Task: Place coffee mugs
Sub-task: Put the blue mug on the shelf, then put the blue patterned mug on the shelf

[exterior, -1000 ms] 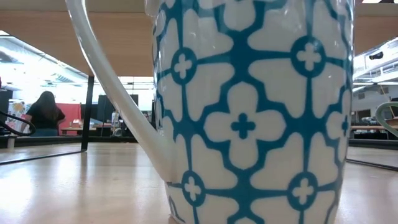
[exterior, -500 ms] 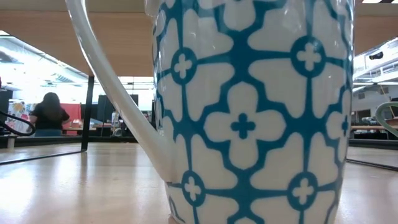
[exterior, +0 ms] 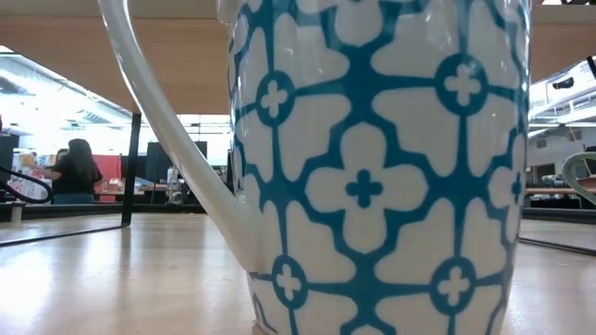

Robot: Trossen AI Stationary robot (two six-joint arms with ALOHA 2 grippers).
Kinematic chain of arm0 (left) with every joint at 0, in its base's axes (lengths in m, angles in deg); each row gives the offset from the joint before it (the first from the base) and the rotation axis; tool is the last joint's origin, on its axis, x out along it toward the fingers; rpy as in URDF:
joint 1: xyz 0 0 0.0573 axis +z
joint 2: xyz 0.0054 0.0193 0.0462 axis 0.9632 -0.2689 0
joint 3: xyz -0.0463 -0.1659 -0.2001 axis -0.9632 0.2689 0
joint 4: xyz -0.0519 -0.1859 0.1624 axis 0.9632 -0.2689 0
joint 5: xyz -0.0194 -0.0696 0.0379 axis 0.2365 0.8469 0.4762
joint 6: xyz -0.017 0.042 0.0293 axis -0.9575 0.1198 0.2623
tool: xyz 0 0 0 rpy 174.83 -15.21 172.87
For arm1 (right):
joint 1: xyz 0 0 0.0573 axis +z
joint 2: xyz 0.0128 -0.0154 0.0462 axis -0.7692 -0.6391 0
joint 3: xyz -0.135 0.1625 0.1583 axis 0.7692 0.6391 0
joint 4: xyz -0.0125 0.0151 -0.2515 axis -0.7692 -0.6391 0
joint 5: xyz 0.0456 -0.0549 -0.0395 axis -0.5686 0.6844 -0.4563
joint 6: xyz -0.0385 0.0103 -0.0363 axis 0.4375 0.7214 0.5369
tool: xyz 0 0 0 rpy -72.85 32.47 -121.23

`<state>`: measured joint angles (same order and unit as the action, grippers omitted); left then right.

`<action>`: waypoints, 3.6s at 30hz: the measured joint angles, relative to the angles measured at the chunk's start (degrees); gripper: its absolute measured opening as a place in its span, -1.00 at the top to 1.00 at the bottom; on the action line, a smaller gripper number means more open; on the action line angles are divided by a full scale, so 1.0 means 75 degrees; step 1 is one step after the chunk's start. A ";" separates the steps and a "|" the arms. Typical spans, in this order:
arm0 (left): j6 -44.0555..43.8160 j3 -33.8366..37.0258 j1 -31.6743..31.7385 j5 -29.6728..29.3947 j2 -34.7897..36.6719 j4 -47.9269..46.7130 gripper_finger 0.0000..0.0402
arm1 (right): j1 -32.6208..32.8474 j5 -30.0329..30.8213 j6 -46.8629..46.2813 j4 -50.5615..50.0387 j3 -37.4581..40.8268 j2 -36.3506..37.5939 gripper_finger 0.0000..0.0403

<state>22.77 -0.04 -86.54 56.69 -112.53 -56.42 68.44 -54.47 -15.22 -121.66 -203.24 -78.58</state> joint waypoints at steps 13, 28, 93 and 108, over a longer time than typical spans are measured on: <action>-0.0003 0.0000 0.0000 -0.0001 0.0000 -0.0001 0.35 | -0.0441 -0.0220 0.0179 -0.0441 0.0000 0.0000 0.87; -0.0006 0.0000 0.0000 0.0001 0.0000 -0.0001 0.35 | -0.0439 -0.0203 0.0145 -0.0438 0.0487 -0.0020 0.85; 0.0116 0.0000 0.0000 -0.0004 0.0000 0.0083 0.35 | -0.0317 -0.0127 0.0438 -0.0552 -0.0434 0.0029 0.17; 0.2263 -0.0002 -0.0244 0.0538 -0.0052 0.4119 0.35 | 0.0991 0.1471 -0.0125 -0.1106 -0.0268 0.1228 0.17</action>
<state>39.75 -0.05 -88.37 60.72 -112.91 -25.52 75.87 -43.44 -16.16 -129.96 -205.25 -69.37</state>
